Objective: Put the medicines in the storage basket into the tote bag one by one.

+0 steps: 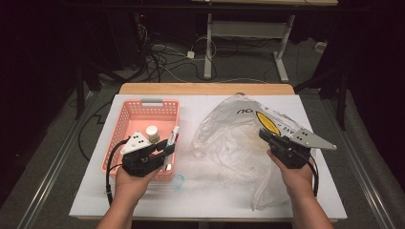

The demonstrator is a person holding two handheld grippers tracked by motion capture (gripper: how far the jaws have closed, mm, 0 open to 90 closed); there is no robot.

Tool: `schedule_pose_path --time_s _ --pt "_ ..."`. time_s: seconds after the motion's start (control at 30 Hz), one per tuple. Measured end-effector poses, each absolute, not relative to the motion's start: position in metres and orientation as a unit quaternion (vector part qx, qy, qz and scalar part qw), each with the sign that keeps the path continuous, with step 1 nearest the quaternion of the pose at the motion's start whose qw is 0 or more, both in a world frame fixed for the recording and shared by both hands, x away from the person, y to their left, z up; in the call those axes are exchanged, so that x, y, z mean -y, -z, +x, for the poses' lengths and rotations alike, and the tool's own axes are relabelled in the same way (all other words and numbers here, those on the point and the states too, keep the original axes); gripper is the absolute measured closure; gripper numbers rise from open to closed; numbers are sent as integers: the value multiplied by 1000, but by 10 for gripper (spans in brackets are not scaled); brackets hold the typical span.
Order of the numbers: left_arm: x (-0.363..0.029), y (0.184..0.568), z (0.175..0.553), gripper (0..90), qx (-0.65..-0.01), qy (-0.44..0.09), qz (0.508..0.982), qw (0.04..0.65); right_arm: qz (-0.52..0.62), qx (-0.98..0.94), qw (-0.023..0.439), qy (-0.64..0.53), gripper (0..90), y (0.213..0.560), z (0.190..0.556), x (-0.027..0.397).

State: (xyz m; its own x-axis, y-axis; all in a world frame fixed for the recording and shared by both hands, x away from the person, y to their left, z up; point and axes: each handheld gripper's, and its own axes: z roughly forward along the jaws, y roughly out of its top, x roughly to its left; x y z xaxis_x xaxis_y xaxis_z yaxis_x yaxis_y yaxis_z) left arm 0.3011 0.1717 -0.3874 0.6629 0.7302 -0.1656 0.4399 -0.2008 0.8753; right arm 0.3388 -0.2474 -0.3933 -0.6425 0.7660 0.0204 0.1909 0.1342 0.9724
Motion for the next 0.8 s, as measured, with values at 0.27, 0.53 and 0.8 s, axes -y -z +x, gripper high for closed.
schedule_pose_path --time_s 0.27,0.53,0.8 --pt "-155 386 295 687 -363 -131 770 508 338 -707 256 -566 900 392 339 248" --pt "-137 381 288 687 -341 -130 780 509 340 -704 259 -567 900 391 339 250" --pt "-107 386 286 687 -322 -108 789 511 341 -703 260 -567 900 391 339 252"
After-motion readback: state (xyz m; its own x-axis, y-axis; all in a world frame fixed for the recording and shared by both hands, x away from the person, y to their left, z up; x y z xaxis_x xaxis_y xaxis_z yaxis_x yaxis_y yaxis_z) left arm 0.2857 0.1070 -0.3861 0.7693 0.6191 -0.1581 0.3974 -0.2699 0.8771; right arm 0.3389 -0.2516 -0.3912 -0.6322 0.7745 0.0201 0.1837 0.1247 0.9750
